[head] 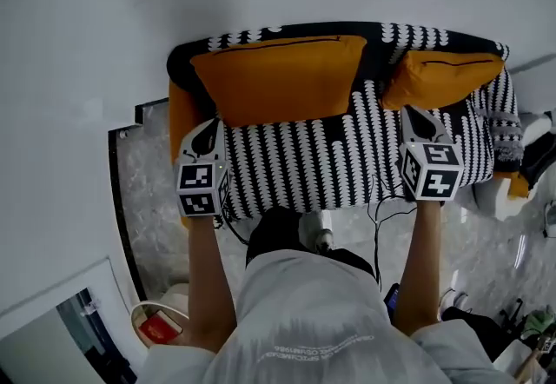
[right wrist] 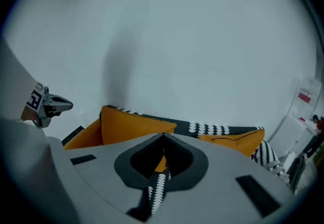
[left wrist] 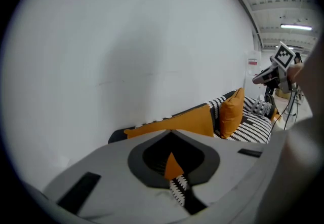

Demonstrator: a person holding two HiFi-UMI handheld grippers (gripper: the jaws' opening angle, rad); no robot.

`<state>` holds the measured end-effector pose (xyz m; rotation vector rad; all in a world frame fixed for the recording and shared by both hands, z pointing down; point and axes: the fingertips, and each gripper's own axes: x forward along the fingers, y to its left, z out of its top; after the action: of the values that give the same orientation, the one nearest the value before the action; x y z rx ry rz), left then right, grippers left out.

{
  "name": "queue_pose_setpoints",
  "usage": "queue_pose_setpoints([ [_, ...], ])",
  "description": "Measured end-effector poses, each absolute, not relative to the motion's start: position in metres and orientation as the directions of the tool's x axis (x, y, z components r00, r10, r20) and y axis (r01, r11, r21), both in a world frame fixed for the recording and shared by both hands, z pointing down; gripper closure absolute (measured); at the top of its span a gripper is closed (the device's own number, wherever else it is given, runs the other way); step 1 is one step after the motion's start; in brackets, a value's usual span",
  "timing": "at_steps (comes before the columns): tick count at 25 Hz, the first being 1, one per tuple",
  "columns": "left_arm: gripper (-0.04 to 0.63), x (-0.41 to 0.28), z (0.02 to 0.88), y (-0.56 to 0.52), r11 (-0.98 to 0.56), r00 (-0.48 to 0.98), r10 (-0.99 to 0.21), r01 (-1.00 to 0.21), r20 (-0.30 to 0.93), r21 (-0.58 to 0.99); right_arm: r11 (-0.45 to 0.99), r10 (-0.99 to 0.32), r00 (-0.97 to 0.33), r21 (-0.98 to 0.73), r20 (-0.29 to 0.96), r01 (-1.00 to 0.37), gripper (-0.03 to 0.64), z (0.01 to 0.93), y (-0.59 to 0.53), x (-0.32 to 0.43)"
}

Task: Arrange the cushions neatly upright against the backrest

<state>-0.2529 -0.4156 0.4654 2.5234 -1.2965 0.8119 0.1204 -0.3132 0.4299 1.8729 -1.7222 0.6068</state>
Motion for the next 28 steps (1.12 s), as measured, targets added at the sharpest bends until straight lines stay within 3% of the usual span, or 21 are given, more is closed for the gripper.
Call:
queue_pose_setpoints([
  [14, 0.578, -0.235, 0.334, -0.216, -0.590, 0.510, -0.786, -0.787, 0.350, -0.179, 0.046, -0.884, 0.010, 0.108, 0.467, -0.993, 0.614, 0.316, -0.126, 0.106],
  [28, 0.578, -0.238, 0.279, -0.054, -0.584, 0.531, -0.810, -0.766, 0.249, -0.268, 0.174, -0.926, -0.106, 0.159, 0.363, -0.972, 0.614, 0.264, 0.004, 0.036],
])
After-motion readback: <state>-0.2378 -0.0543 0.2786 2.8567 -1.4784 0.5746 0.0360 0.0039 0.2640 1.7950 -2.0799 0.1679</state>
